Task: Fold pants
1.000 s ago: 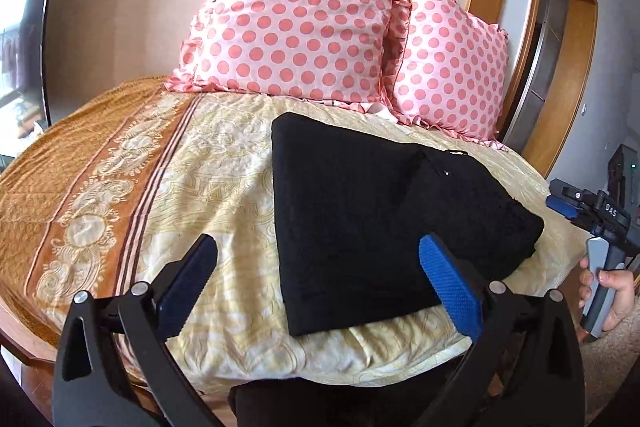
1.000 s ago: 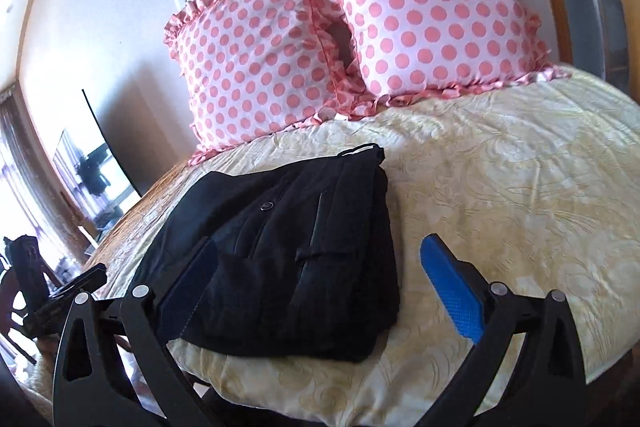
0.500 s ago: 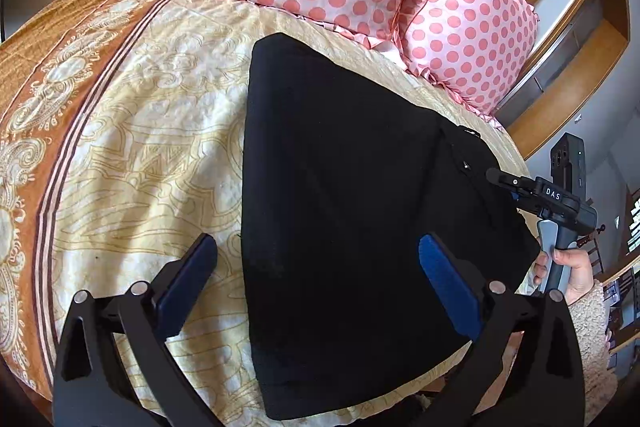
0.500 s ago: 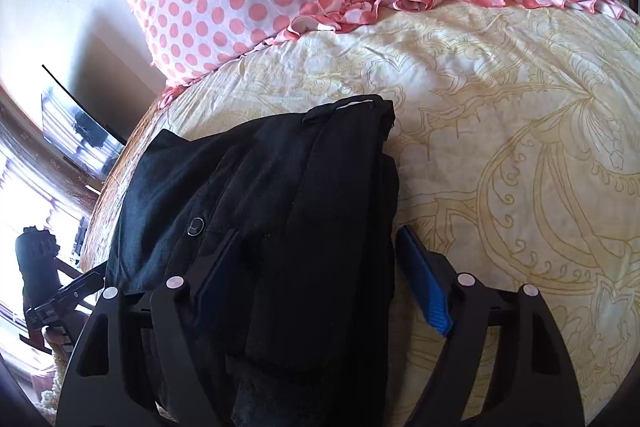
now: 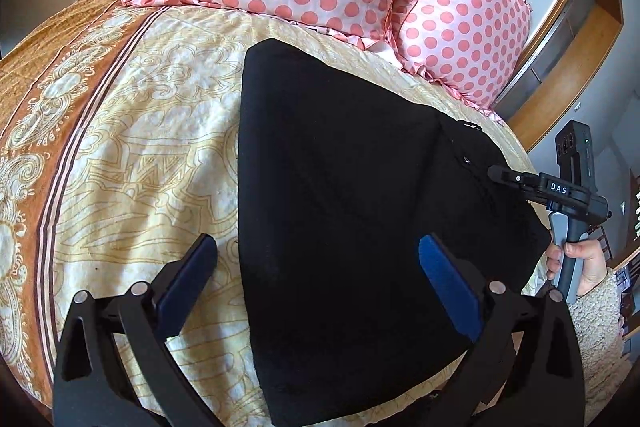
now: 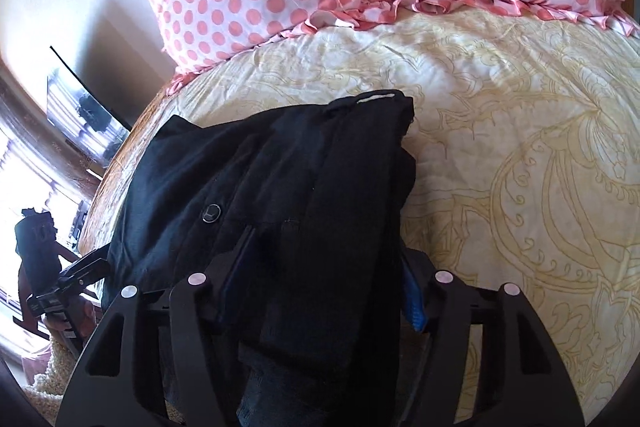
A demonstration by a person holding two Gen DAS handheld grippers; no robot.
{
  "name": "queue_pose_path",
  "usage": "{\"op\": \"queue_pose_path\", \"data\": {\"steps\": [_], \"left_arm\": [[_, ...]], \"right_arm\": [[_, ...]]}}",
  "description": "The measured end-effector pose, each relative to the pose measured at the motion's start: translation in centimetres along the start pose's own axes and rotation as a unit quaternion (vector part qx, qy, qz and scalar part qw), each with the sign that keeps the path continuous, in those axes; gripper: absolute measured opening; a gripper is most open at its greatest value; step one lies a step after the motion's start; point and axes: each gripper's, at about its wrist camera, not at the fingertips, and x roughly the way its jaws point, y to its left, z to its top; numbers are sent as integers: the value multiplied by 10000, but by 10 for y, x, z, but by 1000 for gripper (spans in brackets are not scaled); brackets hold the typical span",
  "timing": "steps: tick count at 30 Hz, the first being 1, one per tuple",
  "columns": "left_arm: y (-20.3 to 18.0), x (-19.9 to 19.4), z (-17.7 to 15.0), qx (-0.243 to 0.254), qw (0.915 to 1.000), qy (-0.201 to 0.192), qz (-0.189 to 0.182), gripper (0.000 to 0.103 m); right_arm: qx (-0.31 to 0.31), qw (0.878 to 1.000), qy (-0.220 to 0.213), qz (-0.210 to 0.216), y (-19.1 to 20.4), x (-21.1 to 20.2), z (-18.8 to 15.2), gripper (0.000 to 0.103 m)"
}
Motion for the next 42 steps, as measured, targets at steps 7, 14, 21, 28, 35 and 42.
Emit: {"op": "queue_pose_path", "data": {"steps": [7,14,21,28,35,42], "left_arm": [[4,0,4,-121,9999,1,-105,100],[9,1,24,-275,9994,-17,-192,91],[21,31,62,-666,9952,564,-436,80],[21,51,79,-746,9926,874,-390,76],[20,52,81,-591,9958,689,113,13],[6,28,89,-392,9988,262,-142,9]], "right_arm": [[-276,9975,-327,563,12,-16,2,21],[-528,9962,-427,540,22,-18,-2,20],[-175,9969,-375,672,2,-9,-6,20],[37,9979,-215,608,-10,-2,-3,38],[-6,9960,-316,832,-10,0,-7,21],[110,9920,-560,1123,-4,-14,4,19]]}}
